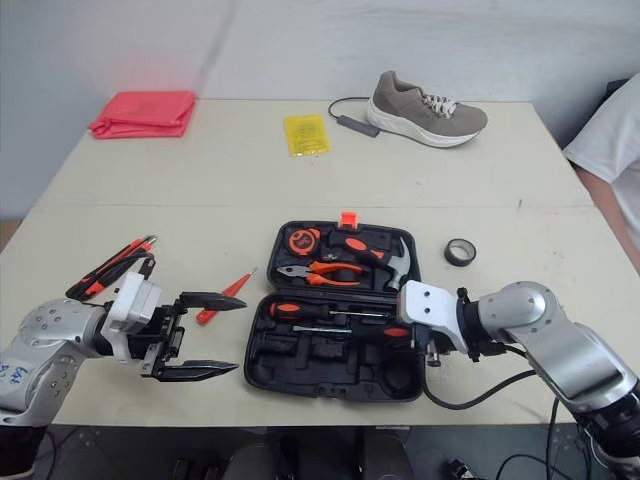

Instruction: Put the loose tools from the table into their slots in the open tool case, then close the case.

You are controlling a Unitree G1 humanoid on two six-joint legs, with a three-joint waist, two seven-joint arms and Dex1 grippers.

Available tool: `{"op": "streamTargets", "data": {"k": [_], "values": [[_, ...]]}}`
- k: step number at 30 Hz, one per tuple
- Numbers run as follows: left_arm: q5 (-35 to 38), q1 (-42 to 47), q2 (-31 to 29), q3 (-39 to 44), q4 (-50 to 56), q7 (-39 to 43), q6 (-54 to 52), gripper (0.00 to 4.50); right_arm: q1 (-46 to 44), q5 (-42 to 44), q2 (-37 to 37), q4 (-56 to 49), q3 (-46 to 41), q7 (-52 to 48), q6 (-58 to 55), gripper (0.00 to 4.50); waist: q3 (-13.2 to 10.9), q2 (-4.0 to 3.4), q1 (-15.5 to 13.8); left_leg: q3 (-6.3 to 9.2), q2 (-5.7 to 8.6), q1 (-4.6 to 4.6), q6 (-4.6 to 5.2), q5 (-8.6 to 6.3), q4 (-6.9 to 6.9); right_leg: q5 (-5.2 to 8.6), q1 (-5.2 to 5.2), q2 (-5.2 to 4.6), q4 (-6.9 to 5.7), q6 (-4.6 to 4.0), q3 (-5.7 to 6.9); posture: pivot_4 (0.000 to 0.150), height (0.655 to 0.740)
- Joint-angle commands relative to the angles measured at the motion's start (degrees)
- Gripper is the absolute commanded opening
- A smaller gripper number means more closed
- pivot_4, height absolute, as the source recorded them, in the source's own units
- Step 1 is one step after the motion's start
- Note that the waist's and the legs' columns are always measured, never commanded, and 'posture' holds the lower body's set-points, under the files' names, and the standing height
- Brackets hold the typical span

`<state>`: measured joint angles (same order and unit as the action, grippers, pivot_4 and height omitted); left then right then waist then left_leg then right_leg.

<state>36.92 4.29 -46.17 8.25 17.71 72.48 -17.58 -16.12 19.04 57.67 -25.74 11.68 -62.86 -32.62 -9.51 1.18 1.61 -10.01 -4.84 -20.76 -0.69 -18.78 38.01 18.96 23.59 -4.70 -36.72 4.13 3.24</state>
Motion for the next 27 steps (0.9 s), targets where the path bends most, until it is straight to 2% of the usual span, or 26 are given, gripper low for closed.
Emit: {"op": "streamTargets", "data": {"k": [1, 24, 26, 27], "values": [[0.0, 0.9, -0.2, -0.2, 1.7, -0.2, 0.1, 4.5, 0.5, -0.3, -0.2, 0.2, -2.4, 1.1, -0.1, 1.05, 0.0, 0.0, 0.0, 0.0, 0.0, 0.0, 0.0, 0.0, 0.0, 0.0, 0.0, 0.0, 0.0, 0.0, -0.01, 0.15, 0.74], [-0.3, 2.2, -0.1, -1.5, 1.5, -0.9, -0.1, 4.5, 0.2, -1.8, -0.9, 3.2, 2.1, -1.0, -0.7, 1.05, 0.0, 0.03, 0.0, -0.01, 0.01, 0.02, 0.0, 0.0, 0.02, 0.0, -0.01, 0.04, -0.03, 0.0, 0.0, 0.15, 0.74], [-0.3, 2.2, -0.1, -1.5, 1.4, -0.9, 0.0, 4.5, 0.1, -1.5, -0.6, 3.3, 1.8, -1.2, -1.1, 2.09, 0.0, 0.04, 0.0, -0.01, 0.01, 0.03, 0.0, 0.0, 0.02, 0.0, -0.01, 0.04, -0.04, 0.0, 0.0, 0.15, 0.74], [-0.3, 2.2, 0.0, -1.5, 1.3, -0.9, 0.0, 4.5, 0.1, -1.5, -0.3, 3.3, 1.5, -1.5, -0.4, 2.47, 0.0, 0.04, 0.0, -0.01, 0.01, 0.03, 0.0, 0.0, 0.02, 0.0, -0.01, 0.04, -0.04, 0.0, 0.0, 0.15, 0.74]]}}
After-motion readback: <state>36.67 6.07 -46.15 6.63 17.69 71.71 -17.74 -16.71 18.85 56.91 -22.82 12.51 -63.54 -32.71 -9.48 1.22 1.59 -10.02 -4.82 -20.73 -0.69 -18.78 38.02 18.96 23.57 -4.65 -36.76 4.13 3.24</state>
